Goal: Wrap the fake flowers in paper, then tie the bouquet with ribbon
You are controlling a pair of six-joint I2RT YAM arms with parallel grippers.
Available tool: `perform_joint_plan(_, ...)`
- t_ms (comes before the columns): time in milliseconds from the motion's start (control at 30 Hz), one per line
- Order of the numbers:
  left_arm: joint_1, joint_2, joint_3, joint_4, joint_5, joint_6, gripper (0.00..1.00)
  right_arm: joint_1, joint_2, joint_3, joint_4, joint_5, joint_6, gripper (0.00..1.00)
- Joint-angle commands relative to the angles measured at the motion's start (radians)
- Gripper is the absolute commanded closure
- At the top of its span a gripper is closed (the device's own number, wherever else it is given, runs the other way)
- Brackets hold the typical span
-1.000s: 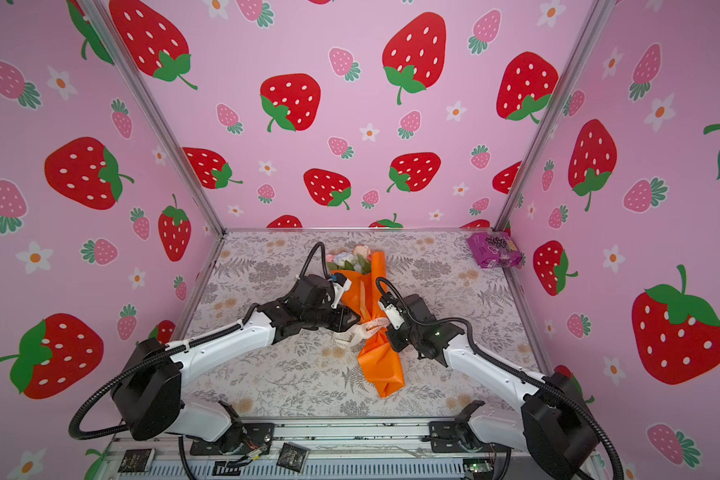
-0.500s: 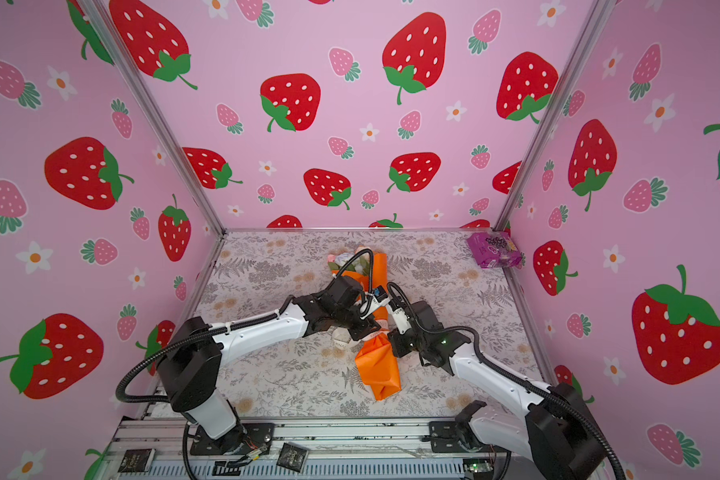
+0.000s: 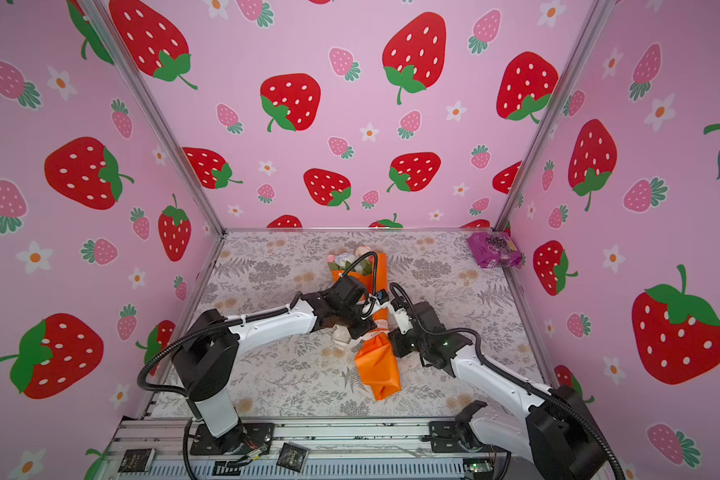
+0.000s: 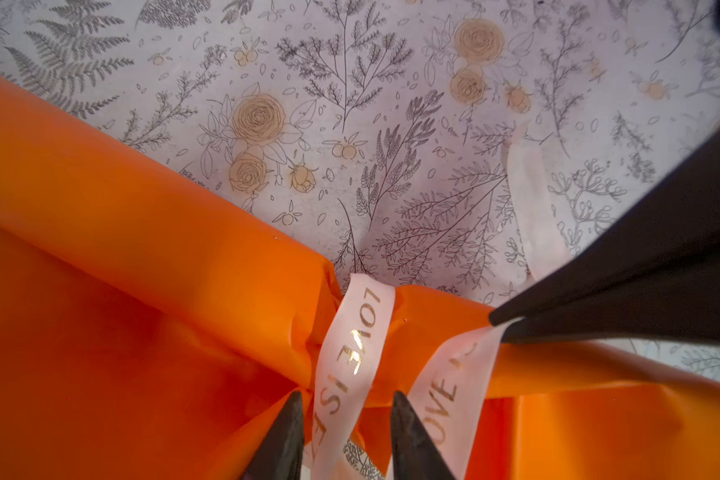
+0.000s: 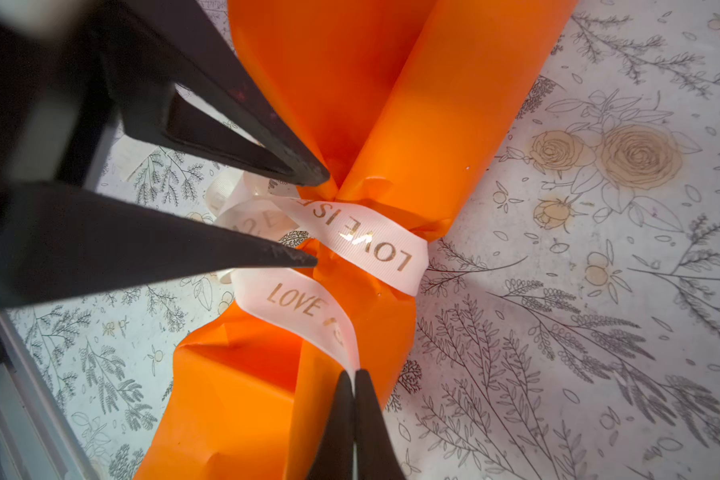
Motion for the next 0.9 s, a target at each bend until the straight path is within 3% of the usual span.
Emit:
perform_joint_plan(0,-0.002,0.024,0.020,-0.032,0.018,0.043,0.65,-0.009,-0.018,-0.020,0.039,-0.021,0.026,0.99)
perform_joint_plan(300,0.010,-0.010,-0.019,0.069,0.056,-0.033,0.77,-0.014,-0.008,-0.024,0.045,-0.042,0.018,0.99)
perform_joint_plan(433,0.015,-0.004,0.002,0.042,0.048,-0.042,0.91,-0.015,-0.023,-0.028,0.046,-0.046,0.017,0.99)
perform_joint_plan(600,0.030,-0.042,-0.009,0.053,0.119,-0.084,0.92,-0.022,-0.030,-0.041,0.052,-0.059,0.023,1.00)
perform_joint_plan(700,0.032,-0.061,-0.001,0.027,0.161,-0.110,1.00,-0.028,-0.041,-0.057,0.072,-0.081,0.044,1.00)
perform_joint_plan(867,0.036,-0.072,0.003,-0.001,0.226,-0.174,0.99,-0.044,-0.081,-0.093,0.130,-0.122,0.082,1.00)
